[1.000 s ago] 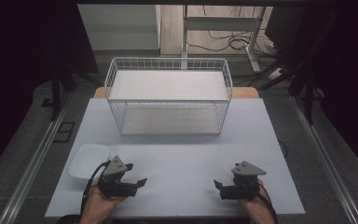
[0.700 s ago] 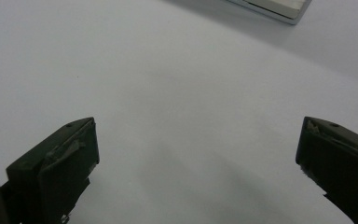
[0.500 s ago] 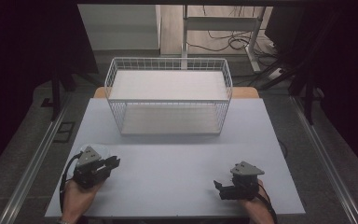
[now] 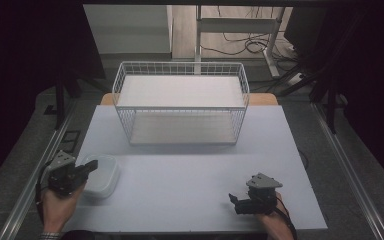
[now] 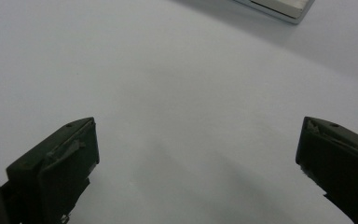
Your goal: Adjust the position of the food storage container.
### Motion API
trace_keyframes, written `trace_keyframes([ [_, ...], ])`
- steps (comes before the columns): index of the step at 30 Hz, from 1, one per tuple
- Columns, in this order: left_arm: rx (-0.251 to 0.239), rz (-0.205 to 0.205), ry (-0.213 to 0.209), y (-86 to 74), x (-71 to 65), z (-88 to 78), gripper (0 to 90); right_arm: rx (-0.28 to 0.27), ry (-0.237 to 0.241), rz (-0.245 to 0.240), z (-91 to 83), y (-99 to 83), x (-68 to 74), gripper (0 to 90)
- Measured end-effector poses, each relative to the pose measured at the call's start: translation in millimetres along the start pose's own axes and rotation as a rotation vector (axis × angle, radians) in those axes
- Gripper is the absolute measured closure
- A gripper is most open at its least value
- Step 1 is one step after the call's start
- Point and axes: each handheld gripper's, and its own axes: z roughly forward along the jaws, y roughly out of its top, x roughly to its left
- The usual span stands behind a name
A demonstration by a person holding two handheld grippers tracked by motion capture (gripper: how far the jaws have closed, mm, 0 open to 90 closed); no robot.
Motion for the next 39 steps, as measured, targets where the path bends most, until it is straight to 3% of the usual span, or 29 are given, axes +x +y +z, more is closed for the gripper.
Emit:
trace_keyframes([
  [2,-0.016,-0.031,0.047,-3.6,13.9,-5.1,90.0,0.001,0.001,-0.001,0.5,-0.1,0.3,0.0],
  [5,-0.017,-0.047,0.081,-6.8,22.4,-6.3,90.0,0.001,0.002,-0.001,0.7,-0.1,0.5,0.0],
  [9,0.002,-0.083,0.148,-14.8,39.5,-3.8,90.0,0.007,0.003,-0.006,1.0,-0.3,0.7,0.0],
  [11,0.019,-0.11,0.155,-18.7,47.0,-0.7,90.0,0.009,0.002,-0.011,1.0,-0.3,0.8,0.0],
  [16,0.062,-0.139,0.12,-22.1,50.0,11.9,90.0,0.018,0.0,-0.017,2.1,-0.3,1.9,0.0],
  [27,0.064,-0.138,0.045,-13.4,35.3,26.7,90.0,0.022,-0.012,-0.01,3.5,-0.4,1.6,0.0],
  [39,0.103,-0.038,-0.064,8.4,-9.7,60.4,90.0,0.014,-0.022,-0.006,4.2,0.7,3.2,0.0],
])
